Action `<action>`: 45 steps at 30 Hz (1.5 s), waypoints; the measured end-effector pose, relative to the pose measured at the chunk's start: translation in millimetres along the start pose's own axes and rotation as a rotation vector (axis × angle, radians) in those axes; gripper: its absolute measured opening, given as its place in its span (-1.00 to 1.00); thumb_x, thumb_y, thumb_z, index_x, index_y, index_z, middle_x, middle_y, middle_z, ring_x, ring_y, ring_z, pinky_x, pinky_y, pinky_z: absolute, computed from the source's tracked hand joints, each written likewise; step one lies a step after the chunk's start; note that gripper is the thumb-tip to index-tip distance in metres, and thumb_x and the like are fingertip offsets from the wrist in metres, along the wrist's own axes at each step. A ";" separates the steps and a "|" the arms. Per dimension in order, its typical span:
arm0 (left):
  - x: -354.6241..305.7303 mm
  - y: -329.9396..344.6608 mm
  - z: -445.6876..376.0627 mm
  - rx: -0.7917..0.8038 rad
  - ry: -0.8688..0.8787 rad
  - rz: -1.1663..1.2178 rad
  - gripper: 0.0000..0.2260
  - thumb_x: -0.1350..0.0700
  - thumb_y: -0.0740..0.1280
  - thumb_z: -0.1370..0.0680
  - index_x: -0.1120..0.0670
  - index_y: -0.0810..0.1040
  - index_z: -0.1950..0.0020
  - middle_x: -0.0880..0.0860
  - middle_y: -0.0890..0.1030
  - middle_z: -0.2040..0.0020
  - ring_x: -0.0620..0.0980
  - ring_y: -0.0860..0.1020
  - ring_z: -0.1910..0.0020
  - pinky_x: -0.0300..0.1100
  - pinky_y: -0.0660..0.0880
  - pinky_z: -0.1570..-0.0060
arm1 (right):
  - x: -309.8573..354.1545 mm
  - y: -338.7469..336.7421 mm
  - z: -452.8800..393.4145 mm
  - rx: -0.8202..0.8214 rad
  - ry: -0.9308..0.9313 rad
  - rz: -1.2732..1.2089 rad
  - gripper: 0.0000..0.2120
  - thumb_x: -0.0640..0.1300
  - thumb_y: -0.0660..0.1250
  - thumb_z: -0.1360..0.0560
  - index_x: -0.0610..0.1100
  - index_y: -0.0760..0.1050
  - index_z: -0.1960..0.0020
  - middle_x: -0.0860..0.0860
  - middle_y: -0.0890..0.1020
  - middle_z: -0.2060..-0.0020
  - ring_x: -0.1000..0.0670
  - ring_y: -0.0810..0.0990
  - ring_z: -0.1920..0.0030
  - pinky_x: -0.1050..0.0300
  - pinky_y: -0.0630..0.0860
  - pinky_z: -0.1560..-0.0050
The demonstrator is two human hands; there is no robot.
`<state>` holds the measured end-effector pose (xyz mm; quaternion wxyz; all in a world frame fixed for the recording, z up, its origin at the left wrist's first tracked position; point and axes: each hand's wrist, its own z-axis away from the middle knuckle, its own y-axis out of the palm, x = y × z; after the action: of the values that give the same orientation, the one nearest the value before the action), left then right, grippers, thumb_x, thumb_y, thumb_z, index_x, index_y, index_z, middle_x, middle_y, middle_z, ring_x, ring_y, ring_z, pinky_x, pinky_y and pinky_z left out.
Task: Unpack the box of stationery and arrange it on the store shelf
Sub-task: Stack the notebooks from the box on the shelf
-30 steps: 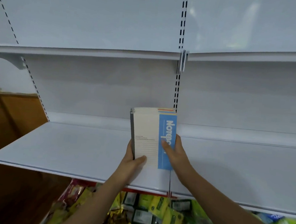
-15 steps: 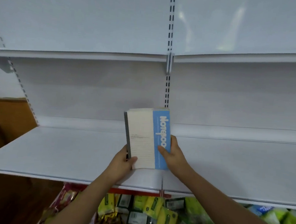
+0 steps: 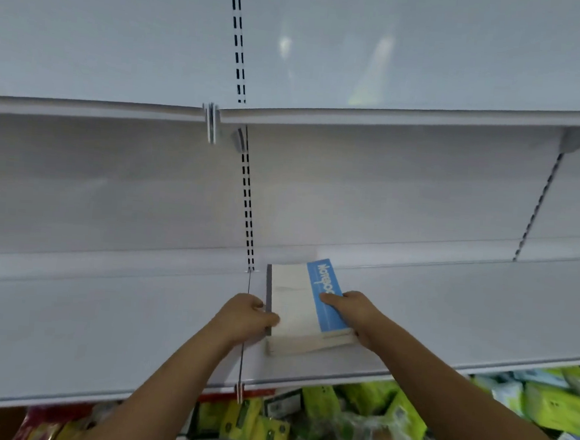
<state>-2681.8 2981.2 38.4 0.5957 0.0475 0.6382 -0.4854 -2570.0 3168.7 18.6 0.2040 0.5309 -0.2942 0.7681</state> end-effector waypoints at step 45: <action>162.7 -152.4 234.1 -0.845 -0.107 -0.451 -0.40 -0.17 0.28 -0.57 -0.05 0.21 -0.57 0.00 0.36 -0.50 0.01 0.33 -0.45 -0.01 0.34 -0.37 | 59.9 172.5 59.5 0.013 -0.920 0.676 -0.31 0.29 -0.03 -0.58 -0.16 0.22 -0.53 -0.11 0.28 -0.50 -0.10 0.20 -0.50 0.02 0.10 -0.51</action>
<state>-2658.4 2658.8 35.4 0.4748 -0.3635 0.7422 -0.3025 -2657.7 3000.6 49.7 -0.2057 0.6882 -0.5014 0.4823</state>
